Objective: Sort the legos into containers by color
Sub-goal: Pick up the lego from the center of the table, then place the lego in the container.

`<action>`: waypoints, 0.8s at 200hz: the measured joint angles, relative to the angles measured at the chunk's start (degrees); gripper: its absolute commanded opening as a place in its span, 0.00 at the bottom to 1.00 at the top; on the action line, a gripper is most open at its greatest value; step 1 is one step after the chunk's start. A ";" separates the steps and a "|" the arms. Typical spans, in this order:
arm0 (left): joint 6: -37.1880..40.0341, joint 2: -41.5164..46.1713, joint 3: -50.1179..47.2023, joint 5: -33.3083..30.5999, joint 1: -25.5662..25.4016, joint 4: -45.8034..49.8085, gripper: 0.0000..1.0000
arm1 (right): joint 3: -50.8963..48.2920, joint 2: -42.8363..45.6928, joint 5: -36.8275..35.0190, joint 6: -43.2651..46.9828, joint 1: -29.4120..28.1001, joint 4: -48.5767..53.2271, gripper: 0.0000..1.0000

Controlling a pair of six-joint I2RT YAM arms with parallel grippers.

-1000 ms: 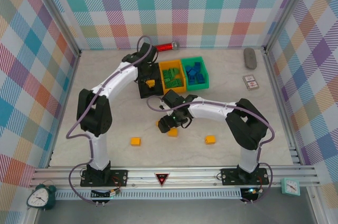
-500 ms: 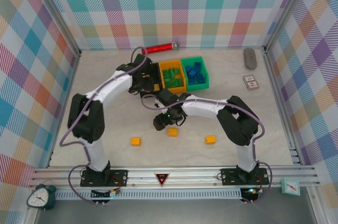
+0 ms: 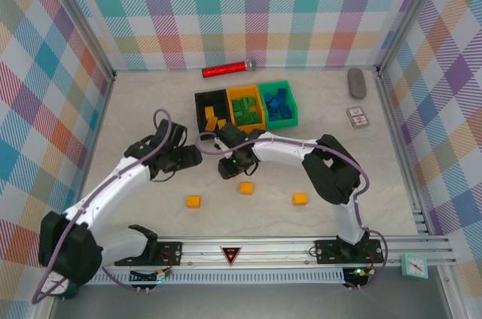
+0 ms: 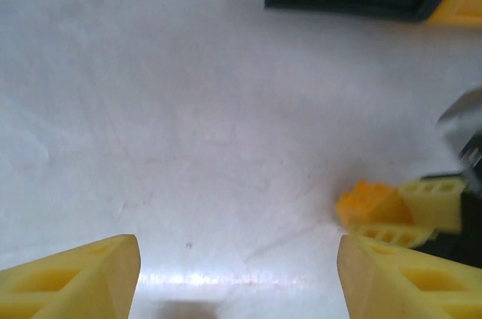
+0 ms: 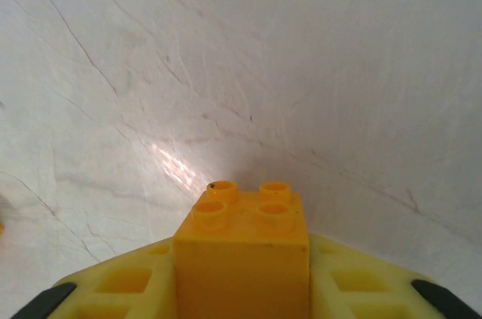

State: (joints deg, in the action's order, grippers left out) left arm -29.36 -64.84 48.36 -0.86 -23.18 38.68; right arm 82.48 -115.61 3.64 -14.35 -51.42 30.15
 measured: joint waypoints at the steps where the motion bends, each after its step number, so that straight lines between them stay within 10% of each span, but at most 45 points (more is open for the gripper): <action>1: -0.04 0.22 -0.17 0.07 0.00 0.07 0.69 | 0.15 -0.02 0.00 0.00 0.02 0.07 0.35; 60: -6.49 15.17 -11.39 5.99 -2.38 3.10 0.74 | 19.69 -4.83 0.04 -0.13 6.03 3.72 0.40; 108: -10.12 14.14 -13.97 7.80 -7.48 3.34 0.78 | 45.20 -18.14 0.00 -0.15 10.49 9.07 0.71; 160: -10.51 7.32 -13.97 7.23 -10.10 3.32 0.76 | 39.23 -16.39 0.70 -0.15 10.29 11.19 0.72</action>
State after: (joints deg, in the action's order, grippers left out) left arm -39.88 -57.52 34.39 6.37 -33.28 42.00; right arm 121.71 -132.00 4.34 -14.50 -41.12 41.34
